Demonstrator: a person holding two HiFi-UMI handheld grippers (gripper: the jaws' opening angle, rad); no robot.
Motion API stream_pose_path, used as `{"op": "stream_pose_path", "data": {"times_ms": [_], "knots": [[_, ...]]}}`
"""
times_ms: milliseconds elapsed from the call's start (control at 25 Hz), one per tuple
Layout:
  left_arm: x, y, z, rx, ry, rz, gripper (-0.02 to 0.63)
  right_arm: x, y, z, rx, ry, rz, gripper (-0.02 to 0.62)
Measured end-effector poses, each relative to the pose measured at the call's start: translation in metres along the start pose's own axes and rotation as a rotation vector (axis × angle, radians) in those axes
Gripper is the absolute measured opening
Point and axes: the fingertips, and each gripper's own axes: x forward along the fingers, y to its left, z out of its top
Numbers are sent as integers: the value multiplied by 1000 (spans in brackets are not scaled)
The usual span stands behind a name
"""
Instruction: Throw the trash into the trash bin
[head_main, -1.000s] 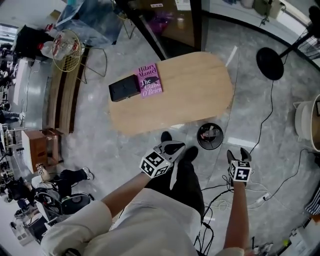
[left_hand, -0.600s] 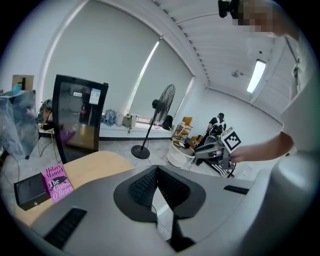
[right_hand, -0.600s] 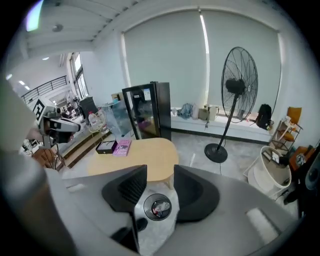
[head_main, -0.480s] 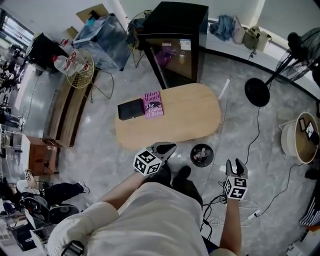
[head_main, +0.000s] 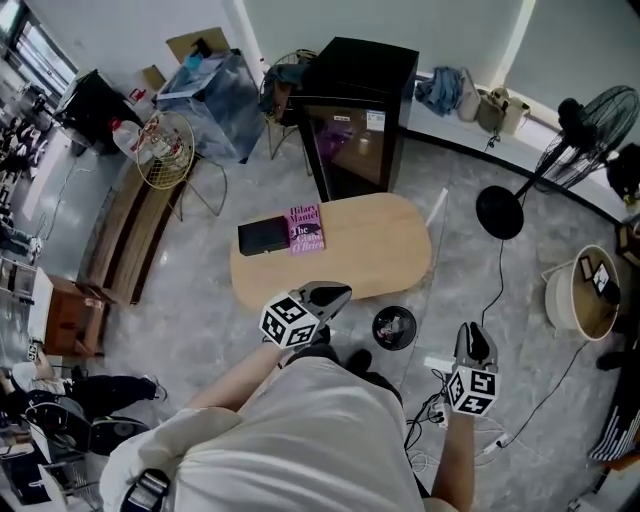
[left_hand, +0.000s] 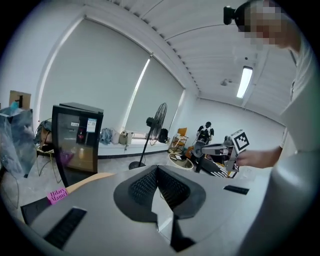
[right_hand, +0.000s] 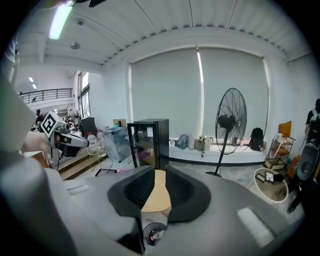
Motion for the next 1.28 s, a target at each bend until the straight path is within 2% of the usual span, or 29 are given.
{"op": "stream_pose_path", "data": {"times_ms": [280,440,720,960,1280], "knots": [[-27,3,45,32,-73,-36,8,-30,20,36,-3,-82,-76,55],[-36,7,70,81,-99,-54,8,-41,29,52,-5,-109,-123,40],[-37,13,104,120,-159,-92,8,-47,41,72,-5,-142,-158,12],[-27,9,115,147,-175,-122,8,-47,41,84,-39,-162,-184,11],[-21,16,109,155,-158,-119,8,-48,39,86,-40,-166,-204,11]]}}
